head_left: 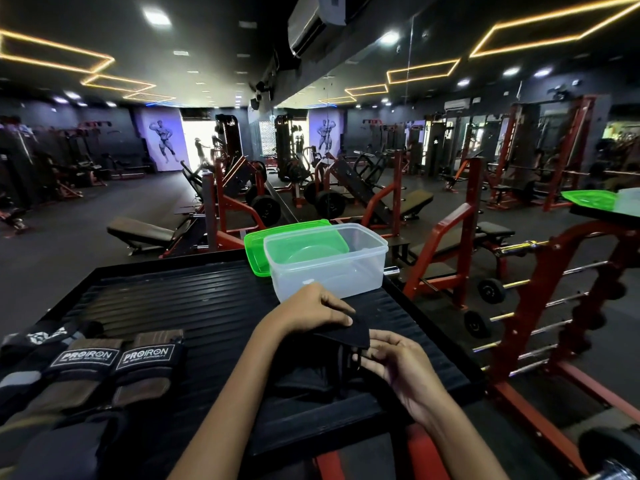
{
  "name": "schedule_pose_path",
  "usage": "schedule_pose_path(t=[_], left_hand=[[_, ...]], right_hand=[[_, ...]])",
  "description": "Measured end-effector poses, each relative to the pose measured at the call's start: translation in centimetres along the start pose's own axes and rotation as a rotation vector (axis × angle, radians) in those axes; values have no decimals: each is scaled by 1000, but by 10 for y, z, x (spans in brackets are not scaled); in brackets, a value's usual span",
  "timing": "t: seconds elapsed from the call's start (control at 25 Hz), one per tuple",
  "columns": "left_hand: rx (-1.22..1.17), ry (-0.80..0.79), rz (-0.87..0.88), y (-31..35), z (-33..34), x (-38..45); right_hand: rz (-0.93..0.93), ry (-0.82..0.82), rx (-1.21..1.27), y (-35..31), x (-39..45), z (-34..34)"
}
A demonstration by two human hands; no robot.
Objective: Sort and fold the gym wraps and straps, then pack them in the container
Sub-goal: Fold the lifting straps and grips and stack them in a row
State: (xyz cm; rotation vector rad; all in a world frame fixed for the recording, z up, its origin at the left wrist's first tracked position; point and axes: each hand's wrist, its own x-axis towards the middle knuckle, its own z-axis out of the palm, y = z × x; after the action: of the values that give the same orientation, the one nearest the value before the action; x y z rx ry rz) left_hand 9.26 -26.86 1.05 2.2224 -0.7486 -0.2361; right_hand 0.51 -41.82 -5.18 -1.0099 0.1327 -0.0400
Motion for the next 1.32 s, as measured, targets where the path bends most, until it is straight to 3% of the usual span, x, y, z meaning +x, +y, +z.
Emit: schedule_pose_path(t=[0.28,0.6,0.88,1.08,1.32], left_hand=[[130,45,-58,12,-15,-5],[719,86,-53,50,4,1],[525,-37,-56,33,-3,3],[358,-129,-58,19,-2,4],[418,-175,-21,21,5,8]], right_hand=[[73,14,-25,-1,3,-2],[90,27,-40,0,4,0],[150,-18,-68,0,7,-3],[183,59,1,2,14,-1],[199,40,-131,0,10,-2]])
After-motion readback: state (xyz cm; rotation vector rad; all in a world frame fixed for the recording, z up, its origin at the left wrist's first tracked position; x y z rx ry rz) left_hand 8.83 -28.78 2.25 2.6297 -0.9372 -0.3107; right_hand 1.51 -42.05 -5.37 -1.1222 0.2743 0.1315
